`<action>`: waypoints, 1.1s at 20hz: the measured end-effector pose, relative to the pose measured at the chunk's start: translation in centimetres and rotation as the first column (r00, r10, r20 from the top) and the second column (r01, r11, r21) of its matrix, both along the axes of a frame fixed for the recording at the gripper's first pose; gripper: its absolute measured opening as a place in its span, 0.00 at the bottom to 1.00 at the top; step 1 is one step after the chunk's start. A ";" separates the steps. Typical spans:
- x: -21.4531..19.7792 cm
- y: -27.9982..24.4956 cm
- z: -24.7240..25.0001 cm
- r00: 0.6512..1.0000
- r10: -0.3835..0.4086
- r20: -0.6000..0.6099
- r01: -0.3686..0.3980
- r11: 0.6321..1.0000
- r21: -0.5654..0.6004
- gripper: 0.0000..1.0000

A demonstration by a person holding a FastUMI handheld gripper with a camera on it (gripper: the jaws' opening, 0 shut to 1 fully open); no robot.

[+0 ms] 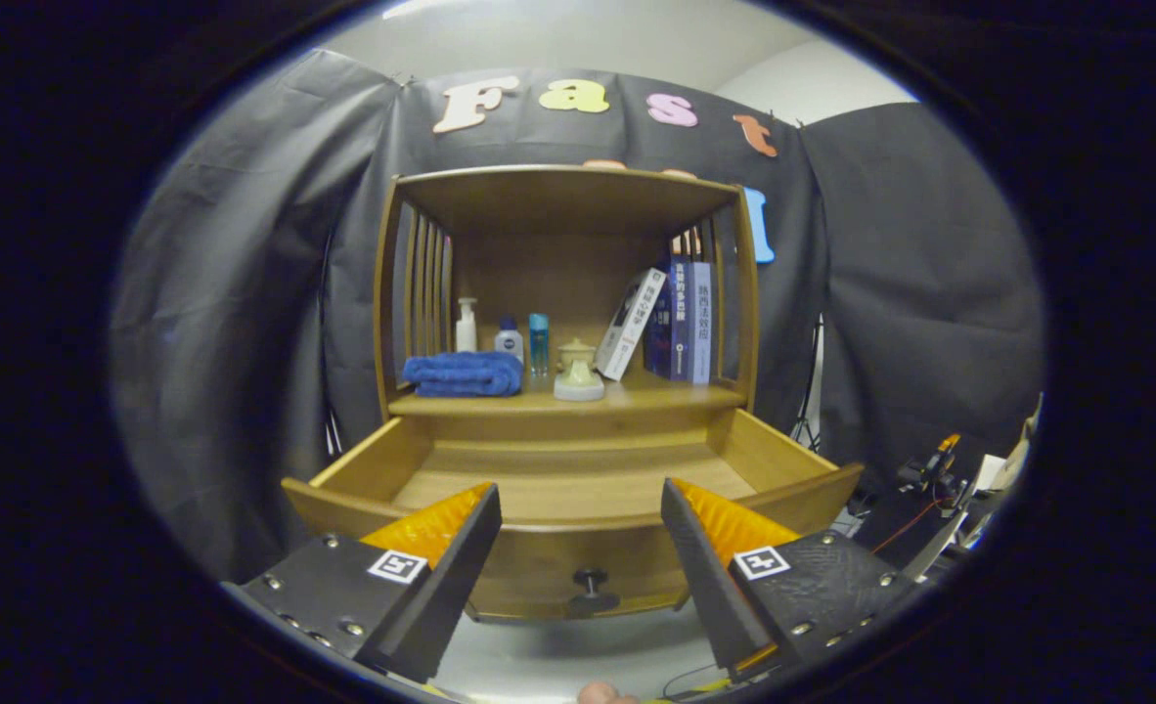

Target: Pull open the drawer, take out the items inside it, and place them on the countertop above the cabinet.

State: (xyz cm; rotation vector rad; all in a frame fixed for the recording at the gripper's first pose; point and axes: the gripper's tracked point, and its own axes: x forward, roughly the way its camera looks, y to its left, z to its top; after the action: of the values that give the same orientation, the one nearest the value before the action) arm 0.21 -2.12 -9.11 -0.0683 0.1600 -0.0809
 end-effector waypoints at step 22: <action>2.9 -0.6 -11.2 0.992 0.046 -0.118 -0.040 0.998 0.050 0.96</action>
State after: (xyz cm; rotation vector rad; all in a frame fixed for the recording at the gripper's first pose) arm 3.09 -2.73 -20.29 -0.0287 0.2799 -0.0300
